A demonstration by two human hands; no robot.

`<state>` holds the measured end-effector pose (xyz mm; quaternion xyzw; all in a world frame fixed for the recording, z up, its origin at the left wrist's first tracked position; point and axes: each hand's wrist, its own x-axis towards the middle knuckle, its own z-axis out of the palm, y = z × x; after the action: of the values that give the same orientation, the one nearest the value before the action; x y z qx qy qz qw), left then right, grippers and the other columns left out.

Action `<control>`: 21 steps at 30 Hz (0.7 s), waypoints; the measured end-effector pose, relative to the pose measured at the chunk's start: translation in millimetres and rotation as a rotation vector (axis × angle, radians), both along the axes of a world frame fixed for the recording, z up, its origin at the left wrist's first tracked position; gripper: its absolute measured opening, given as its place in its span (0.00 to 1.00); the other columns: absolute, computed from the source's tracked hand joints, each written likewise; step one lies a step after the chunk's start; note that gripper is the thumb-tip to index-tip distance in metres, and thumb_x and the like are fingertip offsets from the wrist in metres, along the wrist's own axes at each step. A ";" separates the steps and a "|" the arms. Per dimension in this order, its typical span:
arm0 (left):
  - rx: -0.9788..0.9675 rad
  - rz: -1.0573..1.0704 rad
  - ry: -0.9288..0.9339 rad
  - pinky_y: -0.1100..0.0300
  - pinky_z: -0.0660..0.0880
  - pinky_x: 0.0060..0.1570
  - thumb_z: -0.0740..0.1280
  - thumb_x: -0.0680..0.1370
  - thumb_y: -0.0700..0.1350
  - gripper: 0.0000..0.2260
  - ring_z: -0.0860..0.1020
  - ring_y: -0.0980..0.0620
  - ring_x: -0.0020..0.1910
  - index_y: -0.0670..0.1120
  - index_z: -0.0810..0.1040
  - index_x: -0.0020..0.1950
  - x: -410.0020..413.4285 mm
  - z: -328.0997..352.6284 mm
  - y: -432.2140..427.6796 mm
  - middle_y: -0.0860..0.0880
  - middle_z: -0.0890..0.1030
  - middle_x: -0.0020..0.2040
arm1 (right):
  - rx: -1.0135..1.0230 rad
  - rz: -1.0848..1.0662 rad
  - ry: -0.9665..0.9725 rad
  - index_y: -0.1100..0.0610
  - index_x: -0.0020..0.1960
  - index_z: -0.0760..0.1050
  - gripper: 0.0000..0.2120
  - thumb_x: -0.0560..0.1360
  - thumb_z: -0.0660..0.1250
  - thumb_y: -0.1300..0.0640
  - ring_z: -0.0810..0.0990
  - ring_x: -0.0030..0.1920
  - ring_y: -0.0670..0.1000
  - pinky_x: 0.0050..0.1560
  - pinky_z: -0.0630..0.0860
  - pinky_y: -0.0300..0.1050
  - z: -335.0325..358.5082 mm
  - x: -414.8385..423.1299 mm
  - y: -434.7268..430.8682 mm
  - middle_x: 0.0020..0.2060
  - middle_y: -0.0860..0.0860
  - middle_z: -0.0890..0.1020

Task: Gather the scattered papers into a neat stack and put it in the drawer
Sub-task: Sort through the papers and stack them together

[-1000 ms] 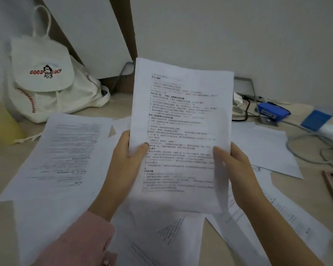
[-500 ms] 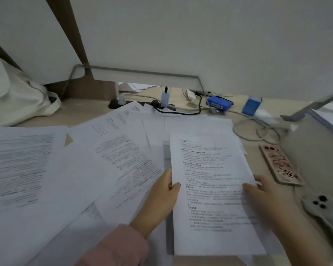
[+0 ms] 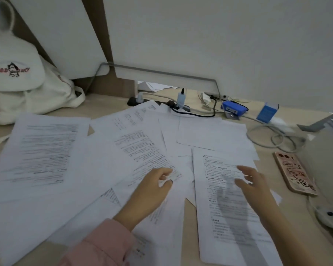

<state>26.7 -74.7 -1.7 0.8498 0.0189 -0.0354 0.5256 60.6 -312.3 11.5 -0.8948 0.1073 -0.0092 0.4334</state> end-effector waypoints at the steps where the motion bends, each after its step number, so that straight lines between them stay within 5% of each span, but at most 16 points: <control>1: 0.005 0.045 -0.017 0.73 0.64 0.52 0.60 0.79 0.43 0.15 0.70 0.59 0.59 0.49 0.71 0.66 -2.9 2.6 13.0 0.54 0.72 0.60 | 0.026 0.061 0.003 0.55 0.64 0.71 0.16 0.77 0.62 0.63 0.68 0.65 0.55 0.62 0.66 0.48 2.1 4.2 15.9 0.66 0.57 0.68; 4: 0.018 0.184 -0.041 0.74 0.65 0.48 0.61 0.79 0.42 0.14 0.70 0.56 0.59 0.49 0.71 0.65 -13.8 3.4 59.3 0.55 0.70 0.58 | 0.088 0.247 0.038 0.53 0.63 0.71 0.15 0.77 0.60 0.62 0.69 0.64 0.52 0.57 0.65 0.42 4.3 12.4 70.4 0.65 0.54 0.68; 13: 0.477 0.708 -0.026 0.55 0.62 0.65 0.66 0.75 0.46 0.20 0.65 0.45 0.69 0.44 0.71 0.66 -59.2 -32.7 199.7 0.44 0.69 0.69 | 0.130 0.709 0.205 0.51 0.65 0.69 0.18 0.76 0.61 0.59 0.68 0.65 0.48 0.51 0.67 0.37 -9.7 16.9 231.7 0.65 0.49 0.69; 17: 0.550 0.980 0.096 0.47 0.60 0.69 0.67 0.74 0.52 0.29 0.62 0.39 0.70 0.42 0.65 0.70 -64.0 -30.6 249.3 0.38 0.65 0.71 | -0.274 0.660 0.137 0.55 0.70 0.63 0.27 0.73 0.66 0.53 0.63 0.69 0.57 0.63 0.64 0.48 -18.2 45.9 268.3 0.69 0.57 0.64; 21: 0.569 0.984 0.309 0.46 0.60 0.67 0.69 0.69 0.60 0.40 0.61 0.39 0.70 0.41 0.59 0.72 -66.1 -35.7 280.7 0.37 0.64 0.70 | -0.500 0.623 0.173 0.57 0.73 0.57 0.38 0.71 0.69 0.46 0.59 0.70 0.60 0.67 0.61 0.51 -22.8 57.7 271.5 0.70 0.60 0.62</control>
<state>-39.4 206.0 -37.4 0.8337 0.4962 0.0957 0.2227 118.3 -40.8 -11.4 -0.9597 -0.1381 0.1719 0.1741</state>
